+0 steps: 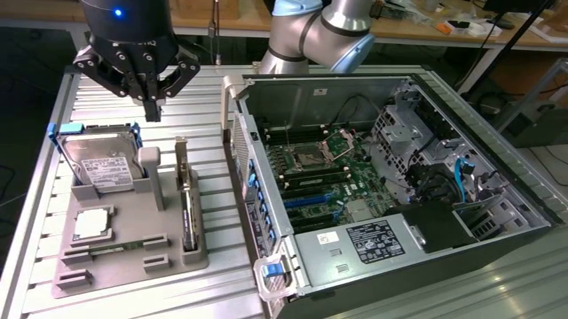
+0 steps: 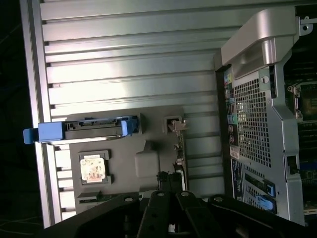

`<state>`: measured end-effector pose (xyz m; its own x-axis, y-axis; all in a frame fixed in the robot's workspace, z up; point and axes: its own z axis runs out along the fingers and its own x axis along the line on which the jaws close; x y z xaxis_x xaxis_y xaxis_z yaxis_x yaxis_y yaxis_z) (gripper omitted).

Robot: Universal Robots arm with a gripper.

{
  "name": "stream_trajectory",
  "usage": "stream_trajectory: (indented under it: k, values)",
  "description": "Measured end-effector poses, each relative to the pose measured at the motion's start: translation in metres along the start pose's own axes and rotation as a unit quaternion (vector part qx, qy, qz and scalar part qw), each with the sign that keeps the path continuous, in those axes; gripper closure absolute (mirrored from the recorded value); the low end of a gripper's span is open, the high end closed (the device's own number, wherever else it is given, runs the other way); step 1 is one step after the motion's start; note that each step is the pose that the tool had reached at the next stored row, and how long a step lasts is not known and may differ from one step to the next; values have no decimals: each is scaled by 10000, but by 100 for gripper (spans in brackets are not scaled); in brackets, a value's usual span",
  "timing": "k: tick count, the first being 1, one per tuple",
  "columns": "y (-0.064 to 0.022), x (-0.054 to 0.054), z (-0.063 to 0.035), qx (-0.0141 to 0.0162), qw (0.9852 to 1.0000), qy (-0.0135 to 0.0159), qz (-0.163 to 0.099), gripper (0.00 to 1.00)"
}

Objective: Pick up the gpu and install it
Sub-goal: 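Reach for the gpu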

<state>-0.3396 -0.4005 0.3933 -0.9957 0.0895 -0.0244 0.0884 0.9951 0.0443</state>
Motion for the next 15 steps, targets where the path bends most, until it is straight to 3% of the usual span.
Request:
stream_trajectory:
  k: [15]
  values:
    - [-15,161,-4,-1,10000,0,0,89]
